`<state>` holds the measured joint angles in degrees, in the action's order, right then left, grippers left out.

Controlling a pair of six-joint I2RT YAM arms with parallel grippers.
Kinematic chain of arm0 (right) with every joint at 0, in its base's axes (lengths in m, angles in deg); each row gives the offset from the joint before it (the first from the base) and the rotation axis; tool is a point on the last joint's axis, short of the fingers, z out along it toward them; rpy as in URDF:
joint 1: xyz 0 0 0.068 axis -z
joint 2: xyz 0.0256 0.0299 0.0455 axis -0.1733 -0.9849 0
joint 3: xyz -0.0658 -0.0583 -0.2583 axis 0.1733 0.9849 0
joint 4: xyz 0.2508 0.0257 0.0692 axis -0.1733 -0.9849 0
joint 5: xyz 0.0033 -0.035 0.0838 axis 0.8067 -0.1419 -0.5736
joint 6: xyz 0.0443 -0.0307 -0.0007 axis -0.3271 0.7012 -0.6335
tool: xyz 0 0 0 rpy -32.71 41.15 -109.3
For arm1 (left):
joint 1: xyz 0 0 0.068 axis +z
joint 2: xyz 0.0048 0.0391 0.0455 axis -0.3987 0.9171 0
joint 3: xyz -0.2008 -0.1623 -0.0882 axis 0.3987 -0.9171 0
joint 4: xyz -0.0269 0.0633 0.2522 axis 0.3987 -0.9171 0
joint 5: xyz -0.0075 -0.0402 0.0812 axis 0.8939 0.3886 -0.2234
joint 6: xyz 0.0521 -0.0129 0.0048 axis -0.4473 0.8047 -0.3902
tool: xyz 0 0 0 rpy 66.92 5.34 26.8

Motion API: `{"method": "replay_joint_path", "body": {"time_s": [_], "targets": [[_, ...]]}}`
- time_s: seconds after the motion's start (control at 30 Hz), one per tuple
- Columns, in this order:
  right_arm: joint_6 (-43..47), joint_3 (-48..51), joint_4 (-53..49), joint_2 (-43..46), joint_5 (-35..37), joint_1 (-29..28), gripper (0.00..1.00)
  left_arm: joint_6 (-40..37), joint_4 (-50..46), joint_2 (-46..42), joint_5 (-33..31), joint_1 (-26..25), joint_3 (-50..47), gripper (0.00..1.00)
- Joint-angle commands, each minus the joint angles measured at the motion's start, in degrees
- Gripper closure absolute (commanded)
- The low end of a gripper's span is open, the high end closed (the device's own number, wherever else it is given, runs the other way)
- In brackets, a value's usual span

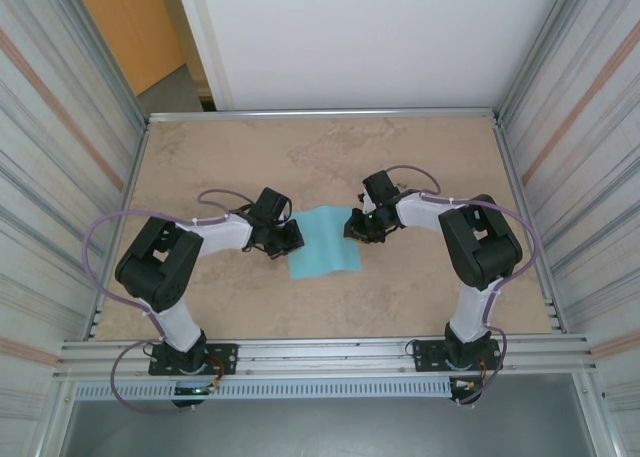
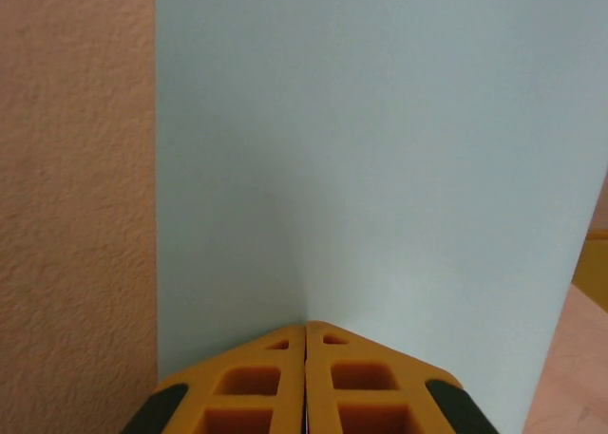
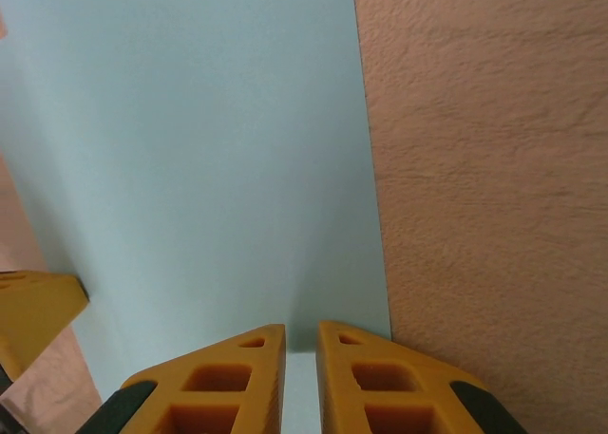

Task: Fold a paper plane with a square sheet of paper (pick it up from the middle)
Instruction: First fold in half a square sheet of paper at the center of the table.

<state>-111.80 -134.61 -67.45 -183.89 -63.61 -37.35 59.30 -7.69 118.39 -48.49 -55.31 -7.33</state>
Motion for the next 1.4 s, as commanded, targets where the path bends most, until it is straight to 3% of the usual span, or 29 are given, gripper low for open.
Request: {"method": "replay_joint_path", "body": {"time_s": [0.0, 0.3, 0.6, 1.17, 1.37], "targets": [[0.0, -0.3, -1.1, -2.6, 0.1, -0.6, 0.82, 1.1, -0.3, 2.3, 0.3, 0.1, -1.9, 0.92], [-1.5, -1.7, 1.3, -4.4, -2.5, -1.9, 0.82, 3.2, 9.0, 2.8, 5.5, 0.9, -4.5, 0.91], [-2.5, -2.3, 2.1, -5.5, -2.8, -3.2, 0.82, 3.2, 12.1, 1.7, 6.8, 1.6, -5.9, 0.85], [-2.6, -2.6, 2.2, -6.1, -3.3, -3.3, 0.82, 0.4, 15.3, 0.2, 8.7, 2.0, -7.8, 0.33], [-3.2, -2.7, 2.9, -6.1, -4.2, -3.9, 0.82, -0.1, 16.2, -0.3, 8.6, 2.1, -8.8, 0.21]]}}
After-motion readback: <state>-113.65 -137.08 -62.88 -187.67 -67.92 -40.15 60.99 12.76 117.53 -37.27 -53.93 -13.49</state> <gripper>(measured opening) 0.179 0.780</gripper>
